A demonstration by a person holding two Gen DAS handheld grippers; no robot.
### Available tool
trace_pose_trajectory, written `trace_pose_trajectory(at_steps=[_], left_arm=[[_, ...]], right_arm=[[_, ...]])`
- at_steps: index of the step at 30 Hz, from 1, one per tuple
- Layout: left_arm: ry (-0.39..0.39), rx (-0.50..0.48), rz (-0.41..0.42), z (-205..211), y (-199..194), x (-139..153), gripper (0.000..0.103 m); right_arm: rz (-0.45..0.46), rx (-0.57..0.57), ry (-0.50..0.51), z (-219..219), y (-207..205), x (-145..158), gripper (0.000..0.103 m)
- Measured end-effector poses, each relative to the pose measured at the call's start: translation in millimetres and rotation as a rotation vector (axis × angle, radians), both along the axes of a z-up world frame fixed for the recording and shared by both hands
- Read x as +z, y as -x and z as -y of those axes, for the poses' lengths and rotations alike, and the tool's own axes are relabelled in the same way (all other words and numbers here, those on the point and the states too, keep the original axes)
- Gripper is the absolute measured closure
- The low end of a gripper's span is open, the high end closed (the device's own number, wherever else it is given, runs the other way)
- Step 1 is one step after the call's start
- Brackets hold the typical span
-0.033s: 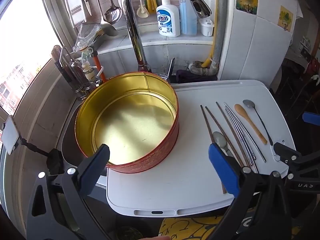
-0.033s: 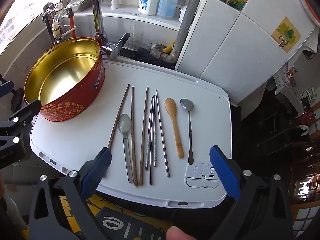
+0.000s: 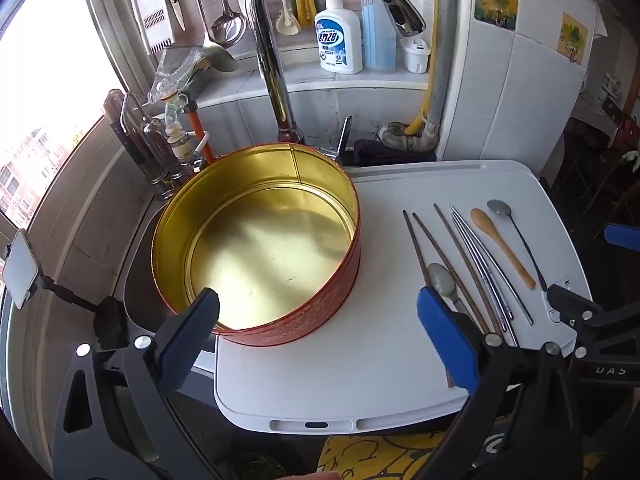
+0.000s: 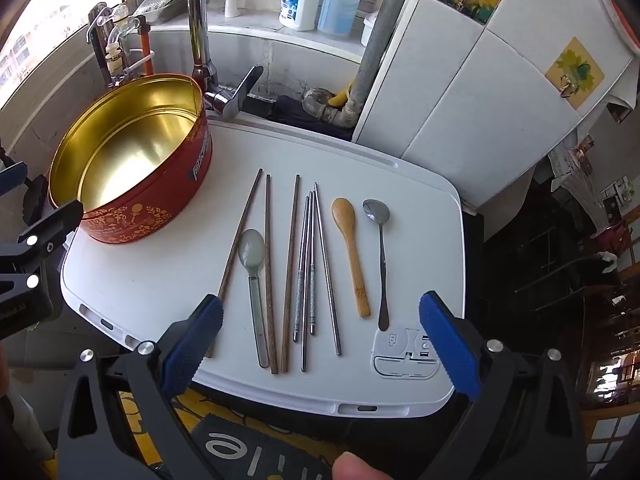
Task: Organize utensils
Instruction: 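Move both tools toward the utensils lying on the white board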
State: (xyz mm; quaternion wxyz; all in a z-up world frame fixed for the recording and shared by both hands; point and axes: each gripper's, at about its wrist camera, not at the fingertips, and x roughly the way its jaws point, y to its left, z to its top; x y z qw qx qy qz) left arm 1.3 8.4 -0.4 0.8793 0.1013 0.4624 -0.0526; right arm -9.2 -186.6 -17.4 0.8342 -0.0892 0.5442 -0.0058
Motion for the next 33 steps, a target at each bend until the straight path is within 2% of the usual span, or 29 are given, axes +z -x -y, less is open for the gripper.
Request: trace_pose_trajectory(at_steps=[14,22,33], left_arm=[[0.030,0.030,0.013,-59.4,-3.4,-3.1,0.007],[0.015,0.039,-0.014,-67.9,-0.8,-0.5,0.007],[0.031,0.036,0.023,-66.1,-3.9,2.0,0.007]], right_arm=[[0.023,0.088,0.020,-61.8,-14.1,0.6,0.004],[0.005,0.100,0.058,-77.8,-18.5,-1.2,0.004],[-0.002,0.094,0.036,-78.1,-17.7,1.5,0.004]])
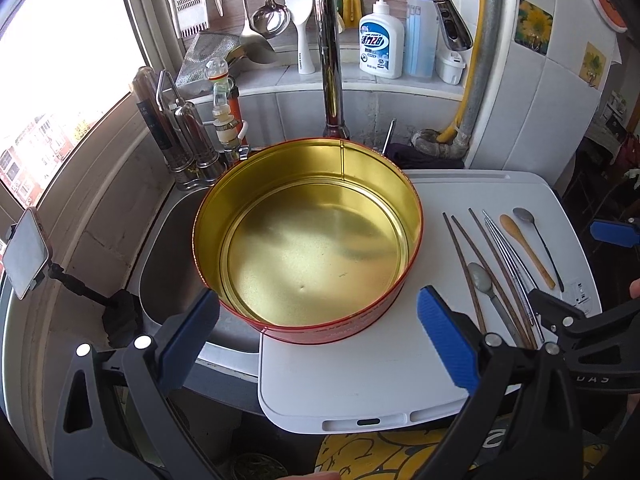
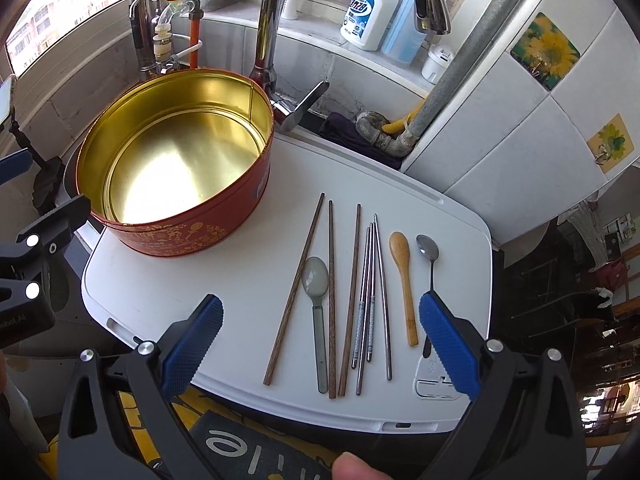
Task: Organize utensils
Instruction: 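Move both tools toward the utensils lying on the white board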
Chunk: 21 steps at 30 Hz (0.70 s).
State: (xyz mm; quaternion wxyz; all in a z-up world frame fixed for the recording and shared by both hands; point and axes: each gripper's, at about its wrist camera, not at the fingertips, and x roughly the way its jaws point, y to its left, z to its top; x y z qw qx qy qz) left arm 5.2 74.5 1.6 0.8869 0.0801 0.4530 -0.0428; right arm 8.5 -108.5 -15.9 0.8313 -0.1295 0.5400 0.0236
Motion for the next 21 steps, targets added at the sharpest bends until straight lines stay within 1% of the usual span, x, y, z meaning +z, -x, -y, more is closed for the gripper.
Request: trace_pose_trajectory(at_steps=[1,4,8,15,18,21], left_arm=[[0.001,0.000,0.005,0.0,0.2,0.1,0.007],[0.006,0.001,0.008,-0.1,0.3,-0.1,0.007],[0.000,-0.002,-0.029,4.0,-0.4,-3.5,0.007],[0.000,-0.010,-0.024,7.6,0.7,-5.0,0.007],[0.010,-0.026,-0.026,12.9,2.7,-6.0,0.007],[0.040,-0.069,-0.037,25.6,5.7,-8.3,0.007]], right_arm=[[0.009,0.013,0.010,-0.1,-1.0,0.5,0.004],[0.007,0.001,-0.006,0.1,0.3,1.0,0.004],[0.000,0.001,-0.011,1.3,0.5,1.0,0.004],[-0.013,-0.006,-0.023,7.9,2.4,-0.7,0.004],[-0.010,-0.020,-0.035,16.1,2.5,-1.5,0.004],[-0.007,-0.047,-0.067,32.2,1.7,-4.2,0.004]])
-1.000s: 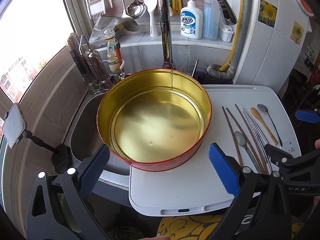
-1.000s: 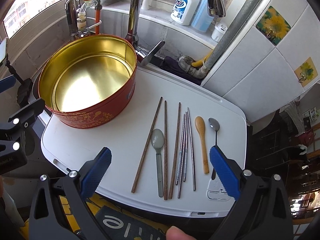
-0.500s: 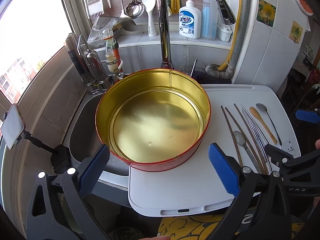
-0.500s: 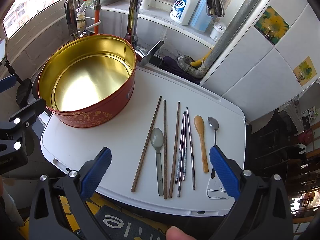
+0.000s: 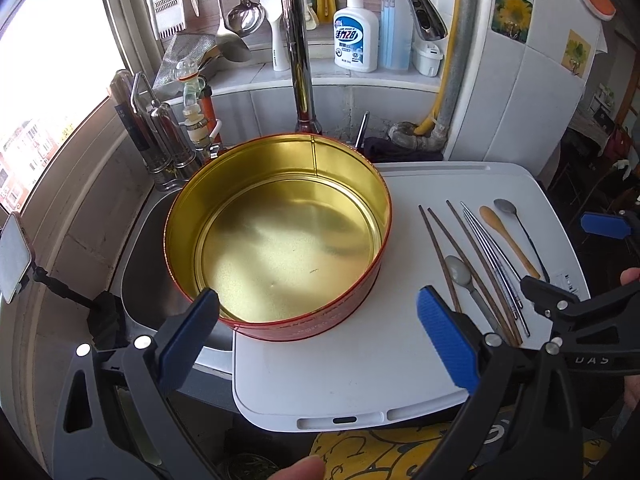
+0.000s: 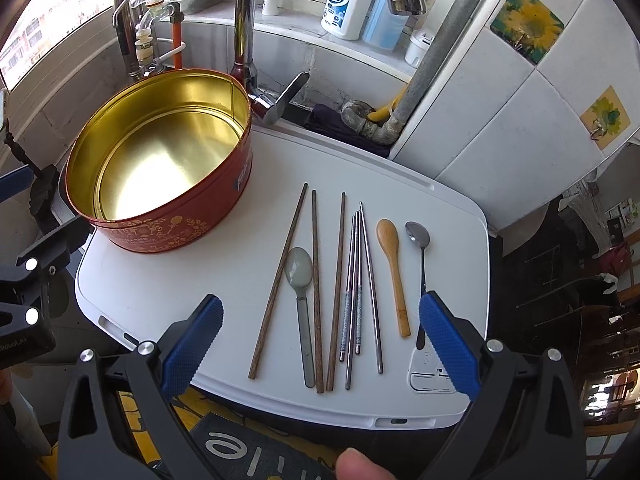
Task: Organize utensils
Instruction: 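Move both tools toward the utensils lying on the white board, then grasp a wooden chopstick with the left tool while the right tool grasps the silver spoon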
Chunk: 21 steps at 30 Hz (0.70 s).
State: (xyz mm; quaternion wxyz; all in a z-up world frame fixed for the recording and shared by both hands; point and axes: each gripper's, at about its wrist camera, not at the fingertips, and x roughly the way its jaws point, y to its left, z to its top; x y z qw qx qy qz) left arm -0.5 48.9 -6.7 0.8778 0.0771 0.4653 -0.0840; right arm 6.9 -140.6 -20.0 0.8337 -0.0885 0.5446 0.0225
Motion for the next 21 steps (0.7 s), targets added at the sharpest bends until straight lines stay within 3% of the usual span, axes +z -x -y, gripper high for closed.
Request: trace_pose_trajectory(at_steps=[4,9,17,21], left_arm=[[0.025,-0.081,-0.002,26.6,4.8,-5.8,0.007],[0.125,-0.138,-0.008,60.3,5.7,-18.8,0.007],[0.098,-0.158,-0.159,110.9,1.3,-71.1,0.007],[0.080,-0.123,-0.156,126.9,-4.4,-97.9,0.007]], right_arm=[[-0.001,-0.043,-0.066,31.6,0.4,-5.9,0.004],[-0.005,-0.083,-0.103,71.6,-2.8,-17.7,0.004],[0.015,-0.207,-0.059,147.1,-16.6,-61.0,0.004],[-0.006,-0.241,-0.045,176.6,-33.7,-88.7,0.004]])
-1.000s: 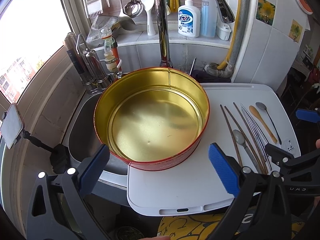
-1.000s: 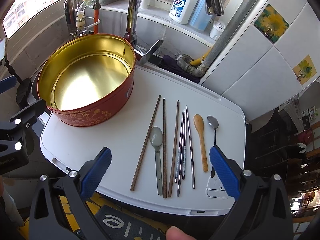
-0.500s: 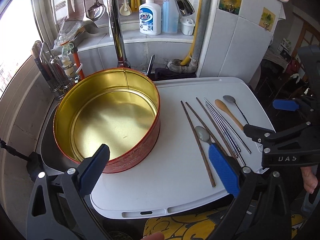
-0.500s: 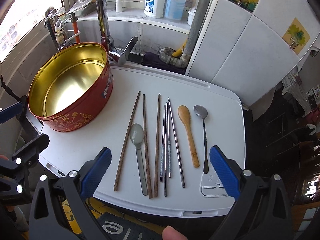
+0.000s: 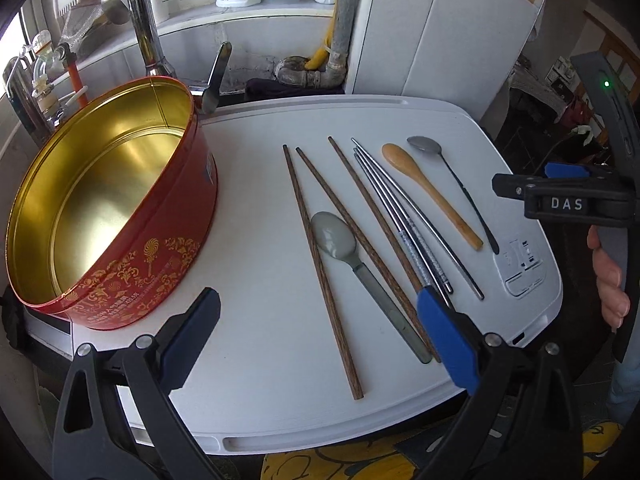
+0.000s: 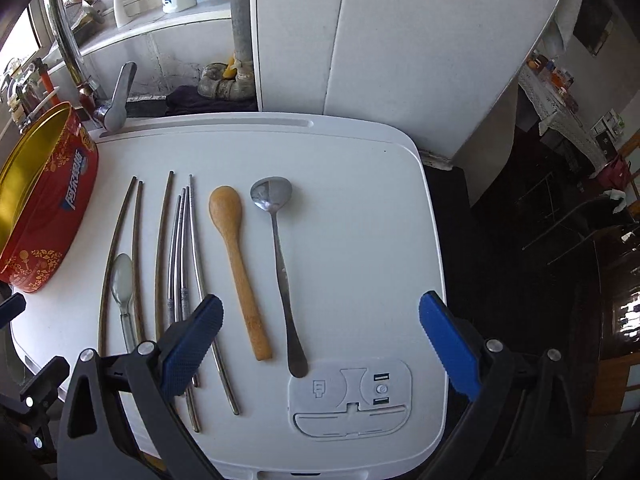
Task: Organize utensils
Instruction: 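Grasp a wooden chopstick with the left tool while the right tool grasps the silver spoon, then carry the chopstick and silver spoon with both tools over the red tin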
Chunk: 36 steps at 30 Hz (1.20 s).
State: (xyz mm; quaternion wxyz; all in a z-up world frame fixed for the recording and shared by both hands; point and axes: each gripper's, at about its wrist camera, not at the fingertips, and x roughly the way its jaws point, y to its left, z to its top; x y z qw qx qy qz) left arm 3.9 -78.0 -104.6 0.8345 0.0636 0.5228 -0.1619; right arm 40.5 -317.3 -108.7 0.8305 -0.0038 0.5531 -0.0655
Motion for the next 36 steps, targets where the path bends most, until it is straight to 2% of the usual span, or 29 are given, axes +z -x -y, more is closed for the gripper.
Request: trace_pose_trajectory(at_steps=[5,7,9,13,17,18,19,20,21,22,23,26,28,30,36], left_arm=[[-0.067,0.059,0.003,5.1,-8.0,-25.7,0.007],[-0.093,0.071,0.006,6.1,-9.2,-33.4,0.007],[-0.109,0.085,0.010,5.0,-9.9,-38.7,0.007],[-0.124,0.101,0.032,3.7,-13.8,-48.0,0.007],[-0.135,0.095,0.044,10.0,-17.4,-57.6,0.008],[-0.132,0.089,0.039,11.6,-17.8,-60.5,0.011],[-0.088,0.086,0.035,10.6,-18.7,-61.2,0.023],[-0.044,0.097,0.028,8.1,-18.8,-59.7,0.036],[-0.043,0.112,0.031,8.2,-18.4,-57.7,0.044],[-0.059,0.114,0.035,8.7,-17.9,-56.6,0.066],[-0.053,0.117,0.029,8.2,-18.3,-55.4,0.097],[0.019,0.174,-0.009,-1.2,-21.4,-55.3,0.097],[0.017,0.185,-0.011,-0.6,-20.7,-55.1,0.097],[0.048,0.198,-0.008,-3.1,-18.3,-49.1,0.097],[0.104,0.169,0.089,0.6,-5.8,3.6,0.097]], right_arm=[[0.034,0.063,0.037,7.2,-22.7,-21.6,0.004],[0.039,0.098,0.028,4.3,-31.3,-28.2,0.008],[0.027,0.120,0.031,-0.4,-40.9,-37.1,0.020],[0.011,0.124,0.003,-0.3,-57.6,-49.1,0.022],[0.008,0.145,-0.012,-5.3,-65.3,-57.6,0.032],[0.019,0.144,-0.017,-6.0,-65.3,-57.5,0.036],[0.023,0.147,-0.029,-6.6,-63.7,-57.1,0.039],[0.022,0.155,-0.053,-6.9,-62.4,-56.8,0.051],[0.017,0.161,-0.092,-6.9,-61.9,-56.9,0.075],[0.009,0.159,-0.126,-6.4,-59.9,-56.8,0.090],[0.002,0.148,-0.130,-7.7,-59.5,-57.1,0.098],[0.009,0.132,-0.124,-9.1,-56.8,-57.6,0.099],[0.007,0.120,-0.122,-8.4,-55.6,-57.3,0.099],[0.030,0.100,-0.122,-6.1,-50.3,-49.5,0.099],[0.182,0.083,-0.185,1.2,-12.6,13.6,0.099]])
